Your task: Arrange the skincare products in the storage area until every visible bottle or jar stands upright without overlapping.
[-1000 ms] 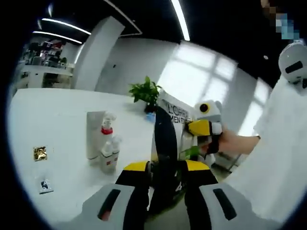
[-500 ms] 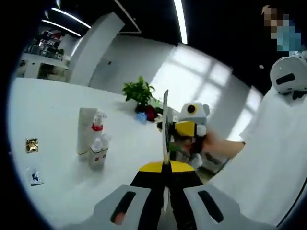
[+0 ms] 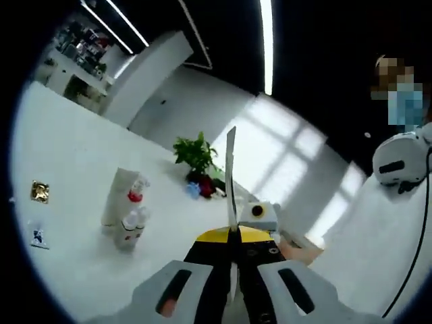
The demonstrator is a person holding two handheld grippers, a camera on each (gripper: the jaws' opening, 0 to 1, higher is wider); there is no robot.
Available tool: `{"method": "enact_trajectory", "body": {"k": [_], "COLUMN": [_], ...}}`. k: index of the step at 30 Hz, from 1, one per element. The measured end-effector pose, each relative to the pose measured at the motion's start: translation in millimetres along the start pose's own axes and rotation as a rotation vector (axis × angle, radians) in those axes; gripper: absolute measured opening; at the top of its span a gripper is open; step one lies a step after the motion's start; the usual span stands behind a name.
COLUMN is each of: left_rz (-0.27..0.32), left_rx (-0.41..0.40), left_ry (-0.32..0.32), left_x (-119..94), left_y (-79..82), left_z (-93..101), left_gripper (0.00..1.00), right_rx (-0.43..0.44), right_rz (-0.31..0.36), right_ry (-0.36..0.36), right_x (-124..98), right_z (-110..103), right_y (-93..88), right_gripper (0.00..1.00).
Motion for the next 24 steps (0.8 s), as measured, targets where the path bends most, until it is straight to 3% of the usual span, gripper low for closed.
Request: {"method": "enact_trajectory", "body": {"k": [8,10,12,14,17,24], "left_rz": [-0.009,-0.011,0.002,0.012,0.082,0.112], "left_rx": [-0.092,-0.125,-0.141,-0.133,-0.167,-0.089], "left_ry": [0.026,0.038,0.045,0.056,0.051,0.132], "left_x": [-1.3,-1.0,-1.5,-1.8,0.1,0.4], "left_y": [5.8,6.5,9.6,11.2,18.0,8.4], "left_z": [-15.7,-20.0,-23.8,-28.2,-30.0,-40.9], "left_gripper": [0.00,0.00,0.00,0.00,0.00,0.08], "right_rx": [0.073,0.087,0.122,0.129,0.144,0.230], "right_rz": [0.068,0.074,0.067,0.078,0.113,0.169], "right_ry": [-0.007,-0.011,0.009,0.000,0.037,0.026], "right_x": [2.1,3.0,4.6,6.8,11.5,18.0], "right_z": [1.7,2.0,-2.1,-1.7,-9.7,-8.4], "right_y": [-0.1,-0.5,-1.5,-0.8,2.9,0.2], "right_gripper": [0.19,0.12,0.04,0.02,0.01,0.01]}}
Point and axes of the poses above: the point that each gripper's makers call its tool centre point, and the gripper's own axes: x roughly forward along the fingers, z roughly to its right, y roughly out of its top, the point moved 2 cm from there along -x, roughly backward along the fingers, and after that the axes turned 7 degrees about z, right-handed, at the moved point
